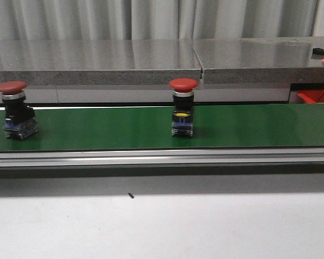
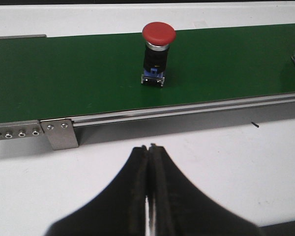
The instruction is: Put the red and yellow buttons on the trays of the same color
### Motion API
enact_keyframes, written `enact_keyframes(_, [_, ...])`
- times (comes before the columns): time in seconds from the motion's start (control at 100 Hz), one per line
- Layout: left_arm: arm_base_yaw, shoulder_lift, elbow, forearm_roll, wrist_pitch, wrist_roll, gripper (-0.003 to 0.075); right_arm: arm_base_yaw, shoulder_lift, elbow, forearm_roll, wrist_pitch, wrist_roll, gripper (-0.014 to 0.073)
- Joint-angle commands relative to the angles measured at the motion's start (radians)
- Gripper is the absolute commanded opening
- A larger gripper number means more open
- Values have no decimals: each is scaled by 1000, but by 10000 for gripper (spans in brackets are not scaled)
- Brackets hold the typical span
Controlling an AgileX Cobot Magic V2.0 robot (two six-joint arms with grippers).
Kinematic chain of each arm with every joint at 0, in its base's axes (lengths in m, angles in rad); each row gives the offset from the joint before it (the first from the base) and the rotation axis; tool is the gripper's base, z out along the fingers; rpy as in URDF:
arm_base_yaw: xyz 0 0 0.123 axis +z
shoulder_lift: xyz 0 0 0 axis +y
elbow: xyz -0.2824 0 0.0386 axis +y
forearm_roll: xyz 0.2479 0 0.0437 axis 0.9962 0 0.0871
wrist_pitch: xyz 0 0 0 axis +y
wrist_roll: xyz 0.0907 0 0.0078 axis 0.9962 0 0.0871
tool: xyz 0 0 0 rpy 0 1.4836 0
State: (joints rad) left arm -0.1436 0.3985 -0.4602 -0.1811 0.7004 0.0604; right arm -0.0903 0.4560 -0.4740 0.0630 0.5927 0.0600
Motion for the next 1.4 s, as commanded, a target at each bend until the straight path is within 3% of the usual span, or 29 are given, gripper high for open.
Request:
enact_keyframes(0.0, [-10,6,-29,-10,-60,-10,-20,1,74,-75,-3,-61,-11,-92])
enact_keyframes(0.39, [-10,6,-29,-10,-60,-10,-20,16,406,-349,-2,-67,-11,-92])
enact_keyframes(0.84, [-10,6,-29,-10,-60,-10,-20,213,715,-590,13,85,-8,-67])
enact_keyframes(0.93, [-10,6,-29,-10,-60,-10,-20,258,772,-633,16,122,-8,51])
enact_keyframes(1.13, [-10,6,-29,-10,-60,-10,-20,330,870,-721,65,180,-7,537])
enact_keyframes(1.2, [-10,6,-29,-10,-60,-10,-20,342,901,-751,79,213,26,597])
enact_keyframes(1.39, [-10,6,-29,-10,-60,-10,-20,354,982,-811,80,264,161,587])
